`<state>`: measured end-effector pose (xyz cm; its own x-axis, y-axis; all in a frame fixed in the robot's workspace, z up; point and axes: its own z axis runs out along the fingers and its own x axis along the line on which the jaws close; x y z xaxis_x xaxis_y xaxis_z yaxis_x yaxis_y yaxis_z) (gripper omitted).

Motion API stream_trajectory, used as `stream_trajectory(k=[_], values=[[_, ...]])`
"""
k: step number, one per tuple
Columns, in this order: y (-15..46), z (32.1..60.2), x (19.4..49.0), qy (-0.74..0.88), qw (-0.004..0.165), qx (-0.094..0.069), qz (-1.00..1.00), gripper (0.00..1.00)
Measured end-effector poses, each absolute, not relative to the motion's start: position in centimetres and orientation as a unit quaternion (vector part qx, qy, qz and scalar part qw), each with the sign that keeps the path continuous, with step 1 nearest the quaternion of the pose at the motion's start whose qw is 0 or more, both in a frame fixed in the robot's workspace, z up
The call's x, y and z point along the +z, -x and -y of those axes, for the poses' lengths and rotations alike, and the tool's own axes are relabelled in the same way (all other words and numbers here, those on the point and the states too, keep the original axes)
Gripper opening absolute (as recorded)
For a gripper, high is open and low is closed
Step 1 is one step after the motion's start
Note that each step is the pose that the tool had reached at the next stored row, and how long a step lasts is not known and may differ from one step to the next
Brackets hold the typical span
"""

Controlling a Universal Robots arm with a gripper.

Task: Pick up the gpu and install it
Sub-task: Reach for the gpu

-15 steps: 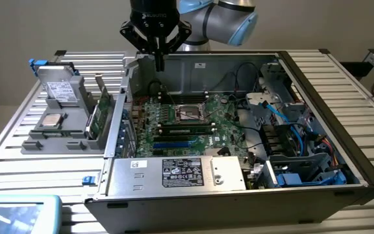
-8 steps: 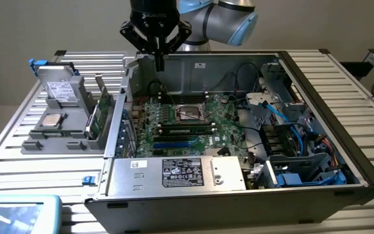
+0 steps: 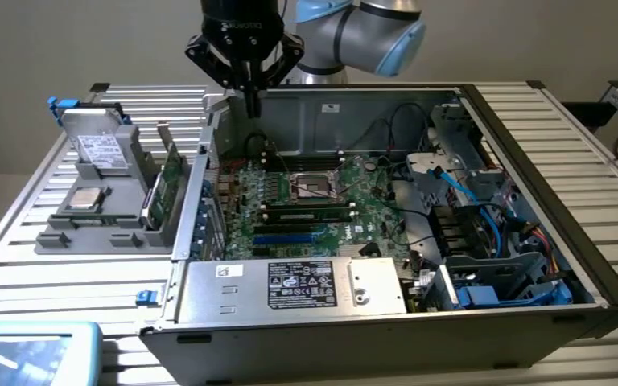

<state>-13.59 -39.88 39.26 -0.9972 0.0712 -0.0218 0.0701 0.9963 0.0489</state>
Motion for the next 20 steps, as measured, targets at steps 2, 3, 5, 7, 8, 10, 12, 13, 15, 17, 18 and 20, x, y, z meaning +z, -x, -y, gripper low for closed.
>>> stream_trajectory(k=[2, 3, 5, 7, 8, 10, 12, 13, 15, 17, 18, 20], values=[[14.3, 39.9, 39.3, -0.035, 0.012, 0.024, -0.999, 0.12], [14.7, 39.9, 39.2, -0.035, 0.012, 0.024, -0.999, 0.12], [15.6, 39.9, 39.2, -0.035, 0.012, 0.024, -0.999, 0.12], [16.5, 39.9, 39.1, -0.035, 0.012, 0.024, -0.999, 0.12], [16.9, 39.9, 39.1, -0.035, 0.013, 0.024, -0.999, 0.12], [17.6, 39.9, 38.9, -0.035, 0.013, 0.024, -0.999, 0.12], [18.4, 39.9, 38.8, -0.035, 0.013, 0.024, -0.999, 0.12], [18.8, 39.9, 38.7, -0.035, 0.012, 0.024, -0.999, 0.12], [19.7, 39.9, 38.5, -0.035, 0.012, 0.024, -0.999, 0.12], [20.7, 39.9, 38.3, -0.035, 0.013, 0.024, -0.999, 0.12], [21.1, 39.9, 38.2, -0.035, 0.013, 0.024, -0.999, 0.12], [22.0, 39.9, 38.1, -0.035, 0.013, 0.024, -0.999, 0.12]])
